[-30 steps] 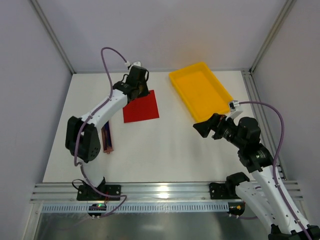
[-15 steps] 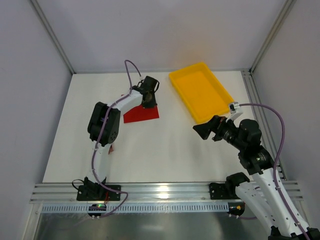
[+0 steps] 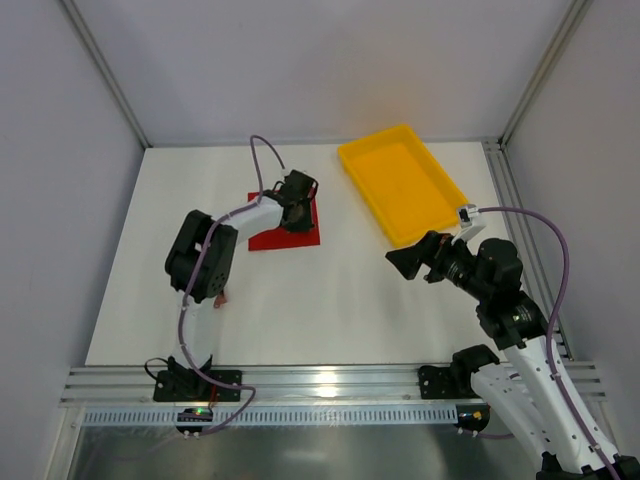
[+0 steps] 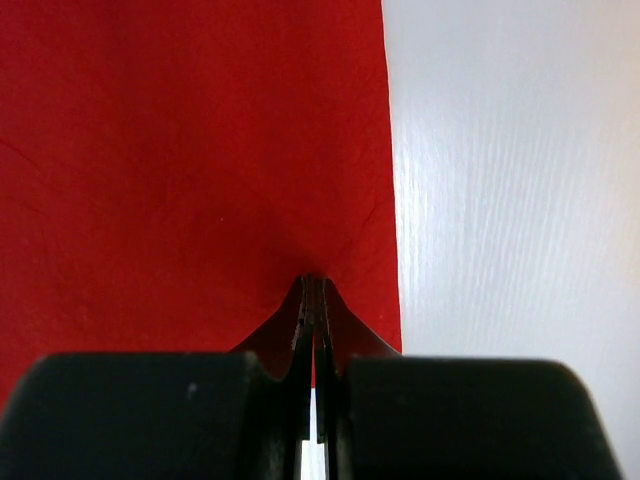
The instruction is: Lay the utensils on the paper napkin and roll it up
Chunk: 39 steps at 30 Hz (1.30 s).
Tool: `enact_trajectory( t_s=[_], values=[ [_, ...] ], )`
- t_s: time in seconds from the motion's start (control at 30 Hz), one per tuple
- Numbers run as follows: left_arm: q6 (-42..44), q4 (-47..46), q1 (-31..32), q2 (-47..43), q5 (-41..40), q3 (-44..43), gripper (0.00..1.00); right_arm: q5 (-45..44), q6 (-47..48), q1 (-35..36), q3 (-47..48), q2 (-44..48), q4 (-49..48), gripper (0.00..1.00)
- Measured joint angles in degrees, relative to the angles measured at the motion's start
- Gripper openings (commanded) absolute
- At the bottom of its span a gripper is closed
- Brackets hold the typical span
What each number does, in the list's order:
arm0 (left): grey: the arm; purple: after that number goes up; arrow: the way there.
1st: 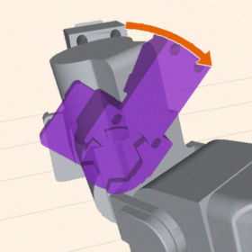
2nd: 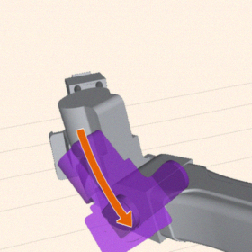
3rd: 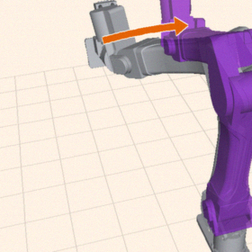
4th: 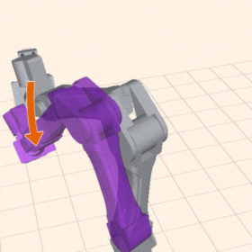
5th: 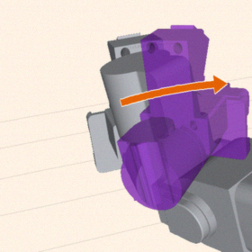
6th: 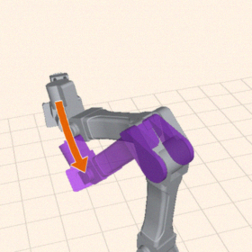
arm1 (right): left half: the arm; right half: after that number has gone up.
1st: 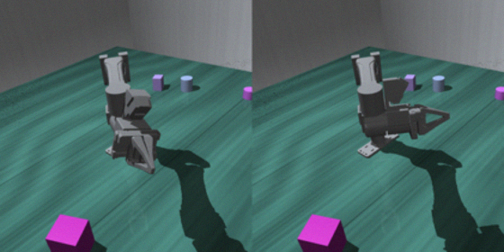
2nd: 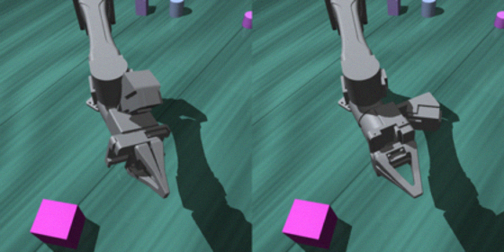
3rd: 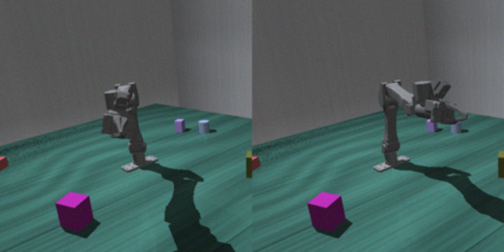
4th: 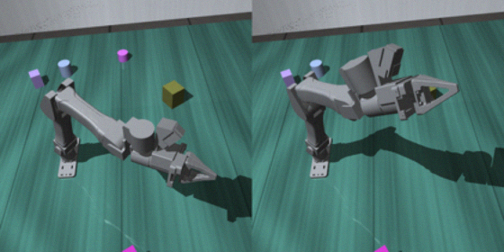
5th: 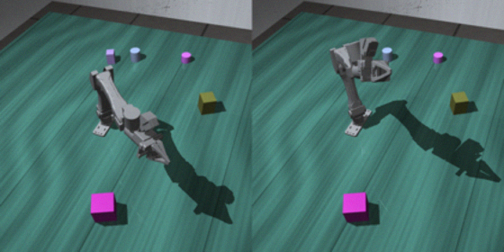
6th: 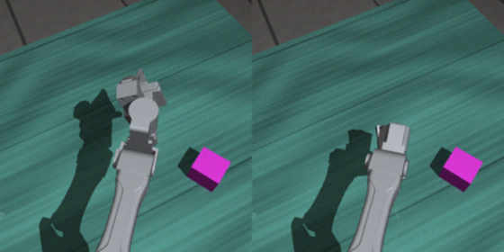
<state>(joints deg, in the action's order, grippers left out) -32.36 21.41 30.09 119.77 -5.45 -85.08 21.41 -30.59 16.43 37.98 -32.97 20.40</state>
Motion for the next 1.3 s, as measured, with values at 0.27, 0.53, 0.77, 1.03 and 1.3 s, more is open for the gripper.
enact_trajectory(
  t_s=[0.27,0.53,0.77,1.03,1.3],
  values=[
    [0.0,-2.4,7.6,-8.0,-0.2,11.8,0.00,0.0,-1.0,0.0,0.0,0.3,0.5,1.00],
    [-1.6,-4.5,15.5,-18.3,-2.1,25.4,0.00,0.0,-2.9,0.0,-2.2,0.5,0.6,1.00],
    [-3.0,-1.9,18.6,-27.6,-4.0,34.4,0.07,-0.5,-4.7,0.0,-5.3,-1.7,0.2,0.91],
    [-4.4,5.8,12.3,-28.8,-8.7,28.9,0.04,-2.2,-5.4,3.1,-6.3,-11.8,-4.2,0.74],
    [-3.3,9.0,6.7,-18.6,-10.9,20.5,0.01,-4.2,-5.4,9.3,-6.3,-13.1,-4.6,0.76]
  ],
)
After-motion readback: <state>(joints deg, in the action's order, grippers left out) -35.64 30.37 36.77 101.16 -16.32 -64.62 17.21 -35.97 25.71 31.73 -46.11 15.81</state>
